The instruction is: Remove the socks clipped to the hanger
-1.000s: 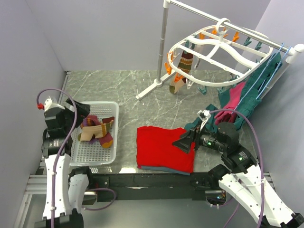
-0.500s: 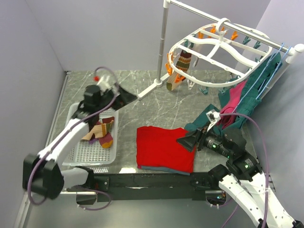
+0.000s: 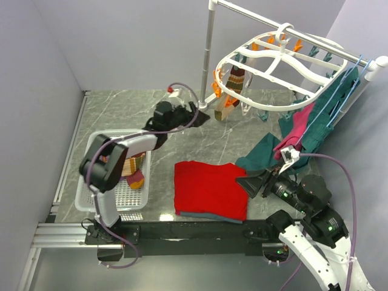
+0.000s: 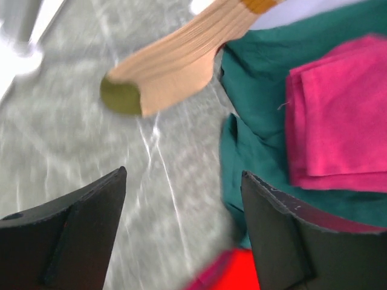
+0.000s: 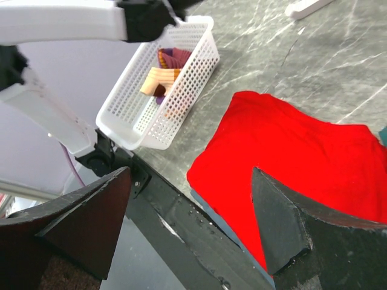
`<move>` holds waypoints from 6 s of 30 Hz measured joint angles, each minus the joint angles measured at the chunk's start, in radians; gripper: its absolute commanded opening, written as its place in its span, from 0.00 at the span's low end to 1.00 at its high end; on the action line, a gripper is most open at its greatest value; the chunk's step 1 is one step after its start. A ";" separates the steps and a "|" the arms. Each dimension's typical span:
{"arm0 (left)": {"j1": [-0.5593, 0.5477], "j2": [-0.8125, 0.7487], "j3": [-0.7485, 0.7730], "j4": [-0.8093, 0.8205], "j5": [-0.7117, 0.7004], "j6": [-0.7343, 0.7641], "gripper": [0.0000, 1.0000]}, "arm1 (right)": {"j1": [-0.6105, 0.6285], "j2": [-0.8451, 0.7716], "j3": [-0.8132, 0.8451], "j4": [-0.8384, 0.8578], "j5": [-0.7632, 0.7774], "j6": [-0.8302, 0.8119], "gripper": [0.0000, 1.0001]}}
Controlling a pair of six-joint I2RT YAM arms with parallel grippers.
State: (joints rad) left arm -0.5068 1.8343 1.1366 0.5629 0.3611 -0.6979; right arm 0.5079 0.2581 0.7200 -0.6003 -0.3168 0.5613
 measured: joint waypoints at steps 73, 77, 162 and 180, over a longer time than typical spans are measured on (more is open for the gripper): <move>-0.099 -0.079 0.135 -0.250 -0.079 0.345 0.03 | 0.000 -0.061 0.037 -0.113 0.008 0.025 0.87; -0.099 -0.124 0.106 -0.250 -0.039 0.298 0.08 | 0.000 -0.053 0.031 -0.100 0.000 0.025 0.87; -0.145 0.142 0.560 -0.721 0.252 0.241 0.13 | 0.000 -0.075 0.027 -0.119 0.003 0.051 0.87; -0.154 0.195 0.587 -0.809 0.241 0.245 0.76 | 0.000 -0.080 0.027 -0.119 0.006 0.052 0.87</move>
State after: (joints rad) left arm -0.6609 2.0296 1.7237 -0.2466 0.6025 -0.4534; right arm 0.5079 0.1780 0.7475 -0.7197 -0.3107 0.6132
